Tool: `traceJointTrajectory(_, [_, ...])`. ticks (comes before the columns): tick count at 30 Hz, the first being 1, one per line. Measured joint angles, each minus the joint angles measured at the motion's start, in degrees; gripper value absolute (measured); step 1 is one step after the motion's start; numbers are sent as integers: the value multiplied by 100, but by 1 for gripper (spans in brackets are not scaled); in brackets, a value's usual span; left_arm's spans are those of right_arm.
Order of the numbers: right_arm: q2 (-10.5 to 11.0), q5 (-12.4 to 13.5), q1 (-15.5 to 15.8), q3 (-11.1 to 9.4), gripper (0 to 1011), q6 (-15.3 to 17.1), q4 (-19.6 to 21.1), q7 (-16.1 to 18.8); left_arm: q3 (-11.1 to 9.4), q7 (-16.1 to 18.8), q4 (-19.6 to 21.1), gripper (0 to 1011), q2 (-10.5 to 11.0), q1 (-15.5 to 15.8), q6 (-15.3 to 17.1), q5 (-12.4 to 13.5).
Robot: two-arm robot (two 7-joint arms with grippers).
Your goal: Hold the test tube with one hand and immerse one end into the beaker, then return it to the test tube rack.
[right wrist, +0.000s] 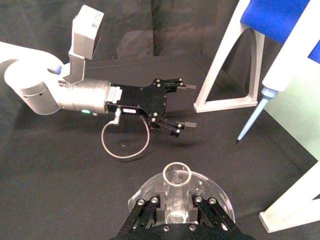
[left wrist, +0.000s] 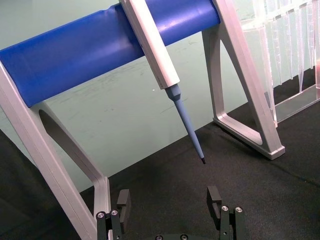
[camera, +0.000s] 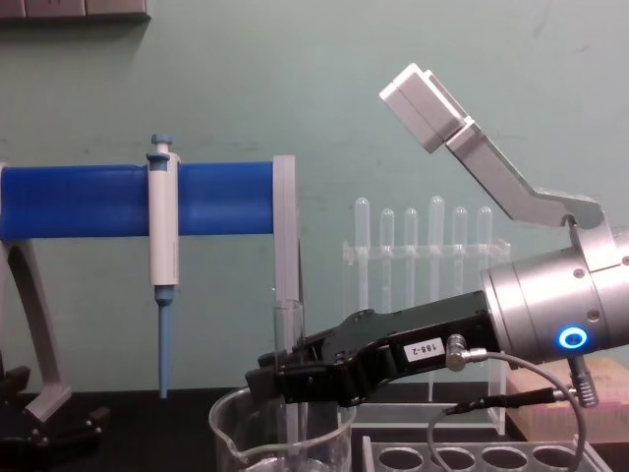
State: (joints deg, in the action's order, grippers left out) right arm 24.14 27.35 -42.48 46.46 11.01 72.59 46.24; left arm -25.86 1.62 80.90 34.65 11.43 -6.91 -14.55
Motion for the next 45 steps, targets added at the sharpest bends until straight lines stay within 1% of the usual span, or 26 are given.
traceJointTrajectory(45, [0,0,0,0,238,0,0,0,0,0,0,1000,0,0,0,0])
